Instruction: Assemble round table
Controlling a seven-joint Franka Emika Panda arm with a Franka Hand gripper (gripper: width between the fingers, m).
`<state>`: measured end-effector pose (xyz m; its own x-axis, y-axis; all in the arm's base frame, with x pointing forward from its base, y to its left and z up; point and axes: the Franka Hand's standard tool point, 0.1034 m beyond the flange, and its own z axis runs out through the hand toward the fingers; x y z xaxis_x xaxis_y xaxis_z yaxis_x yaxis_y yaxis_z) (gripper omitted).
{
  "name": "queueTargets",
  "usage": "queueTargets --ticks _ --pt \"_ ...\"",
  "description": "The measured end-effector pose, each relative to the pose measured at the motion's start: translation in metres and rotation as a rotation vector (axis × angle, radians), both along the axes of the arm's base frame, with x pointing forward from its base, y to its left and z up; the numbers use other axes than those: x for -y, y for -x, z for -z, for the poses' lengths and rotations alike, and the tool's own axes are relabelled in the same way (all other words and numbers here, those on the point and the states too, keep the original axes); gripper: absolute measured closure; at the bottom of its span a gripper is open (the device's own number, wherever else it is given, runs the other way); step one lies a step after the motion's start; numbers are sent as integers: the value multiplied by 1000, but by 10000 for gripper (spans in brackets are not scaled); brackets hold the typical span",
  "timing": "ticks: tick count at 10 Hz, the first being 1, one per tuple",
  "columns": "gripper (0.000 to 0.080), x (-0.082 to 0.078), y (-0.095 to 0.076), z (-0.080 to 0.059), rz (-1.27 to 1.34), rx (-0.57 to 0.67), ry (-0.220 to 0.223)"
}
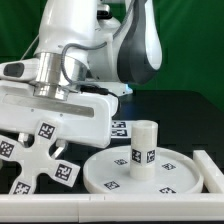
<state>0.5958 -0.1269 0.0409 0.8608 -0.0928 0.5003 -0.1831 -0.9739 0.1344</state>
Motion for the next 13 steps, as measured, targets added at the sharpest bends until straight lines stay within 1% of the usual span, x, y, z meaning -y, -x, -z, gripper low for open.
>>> queueTargets --ticks 2,4,5,6,7,8,9,10,12,13 --pt "578 3 -7 1 -4 13 10" --pt "577 3 -7 1 -6 11 9" --pt "395 3 -6 1 -6 10 9" --pt "261 3 -6 1 -6 10 9" --pt "261 3 -6 2 -6 10 8" --pt "171 3 -6 2 -6 9 8" --pt "171 3 -6 2 -6 9 8" --pt "154 4 -1 3 -4 2 7" --pt "151 3 26 5 4 -43 -8" --pt "150 -2 35 2 6 -61 -23"
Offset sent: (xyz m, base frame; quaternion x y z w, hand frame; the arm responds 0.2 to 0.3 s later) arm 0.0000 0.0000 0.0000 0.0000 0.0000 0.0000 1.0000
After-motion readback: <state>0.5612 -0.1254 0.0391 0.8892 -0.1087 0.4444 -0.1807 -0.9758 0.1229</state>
